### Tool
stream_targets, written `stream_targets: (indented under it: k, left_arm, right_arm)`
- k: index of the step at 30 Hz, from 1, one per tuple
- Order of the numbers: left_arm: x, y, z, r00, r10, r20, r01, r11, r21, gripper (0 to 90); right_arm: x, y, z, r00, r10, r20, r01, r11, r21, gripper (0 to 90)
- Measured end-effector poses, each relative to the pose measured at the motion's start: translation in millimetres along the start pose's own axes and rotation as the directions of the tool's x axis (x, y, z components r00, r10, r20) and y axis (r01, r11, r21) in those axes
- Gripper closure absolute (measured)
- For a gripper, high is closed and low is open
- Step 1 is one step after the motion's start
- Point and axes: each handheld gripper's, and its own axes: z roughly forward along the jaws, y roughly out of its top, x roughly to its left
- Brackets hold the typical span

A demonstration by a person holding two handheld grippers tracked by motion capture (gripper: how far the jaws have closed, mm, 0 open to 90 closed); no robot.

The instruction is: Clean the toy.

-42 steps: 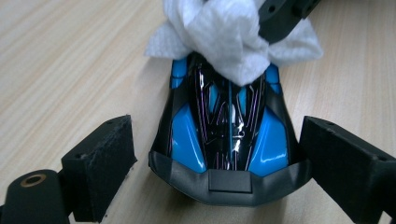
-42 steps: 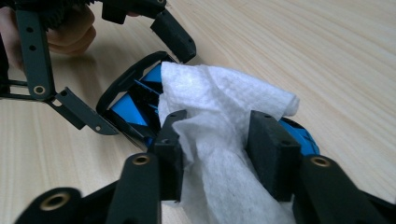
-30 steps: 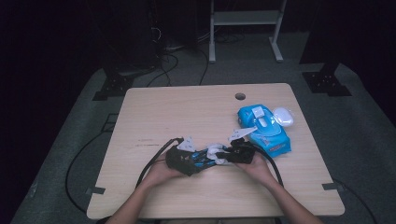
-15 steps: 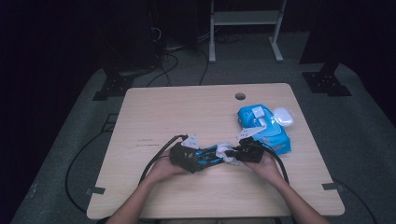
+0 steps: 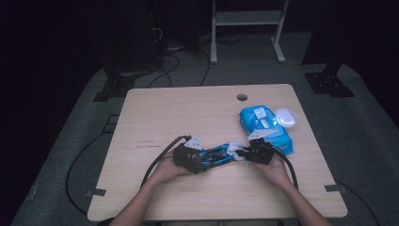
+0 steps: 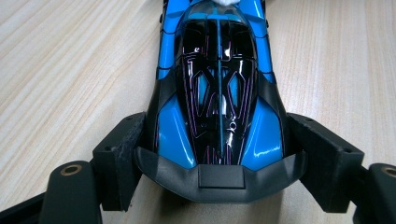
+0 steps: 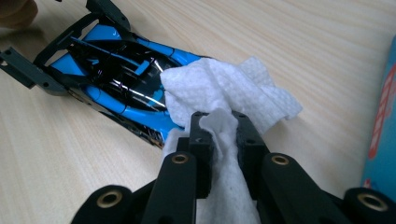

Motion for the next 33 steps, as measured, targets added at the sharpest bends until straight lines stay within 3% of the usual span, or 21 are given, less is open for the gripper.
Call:
stream_targets:
  k: [2,4,6,9,14,18,20,22,25,30,31,33]
  left_arm:
    - [0.0,-0.1,-0.2,1.0000,-0.005,-0.002,0.005,1.0000,0.003,22.8]
    - [-0.2,-2.1,-1.3,0.9990,-0.035,-0.026,0.035,0.9992,0.018,19.4]
    - [-0.2,-5.0,-3.9,0.9987,-0.044,-0.025,0.044,0.9987,0.024,18.6]
    - [-2.6,-8.7,-7.1,0.9993,-0.028,-0.026,0.029,0.9990,0.035,23.5]
    - [-1.8,-7.9,-6.5,0.9996,-0.018,-0.020,0.019,0.9992,0.036,24.1]
    - [-1.0,-7.9,-5.2,0.9998,-0.014,-0.015,0.015,0.9996,0.024,24.2]
    - [-1.0,-6.6,-3.7,0.9999,-0.008,-0.014,0.008,0.9997,0.023,24.2]
    - [-1.4,-3.7,-1.2,0.9999,-0.008,-0.014,0.008,0.9997,0.024,24.2]
    - [-1.4,-2.6,0.3,0.9998,-0.013,-0.013,0.014,0.9997,0.021,24.1]
    - [-1.5,-3.0,0.1,0.9998,-0.010,-0.014,0.011,0.9997,0.020,24.1]
    - [-1.5,-2.9,0.1,0.9998,-0.011,-0.015,0.011,0.9997,0.020,24.1]
    - [-1.5,-3.0,0.1,0.9998,-0.013,-0.015,0.013,0.9997,0.020,24.0]
  right_arm:
    - [0.5,-1.0,-0.4,1.0000,0.000,0.002,0.000,1.000,0.002,79.8]
    - [5.4,-0.2,0.1,0.9994,-0.027,0.021,0.027,1.000,0.006,79.8]
    - [9.3,0.8,2.3,0.9985,-0.049,0.024,0.048,0.999,0.016,79.6]
    - [8.8,0.8,2.5,0.9989,-0.041,0.021,0.041,0.999,0.016,79.7]
    - [12.1,2.4,2.2,0.9984,-0.051,0.024,0.051,0.999,0.014,79.9]
    - [19.2,7.5,2.1,0.9986,-0.053,-0.003,0.053,0.998,-0.015,80.1]
    - [24.3,10.7,4.0,0.9972,-0.046,-0.060,0.044,0.998,-0.041,80.1]
    - [34.2,14.2,9.3,0.9911,-0.083,-0.105,0.079,0.996,-0.036,80.2]
    - [43.0,16.7,13.9,0.9876,-0.125,-0.096,0.123,0.992,-0.018,80.2]
    - [28.7,13.4,8.0,0.9947,-0.091,-0.048,0.090,0.996,-0.020,80.2]
    - [19.1,10.0,3.8,0.9986,-0.045,-0.029,0.044,0.999,-0.026,80.2]
    - [15.7,8.7,2.6,0.9992,-0.036,-0.015,0.036,0.999,-0.025,80.2]
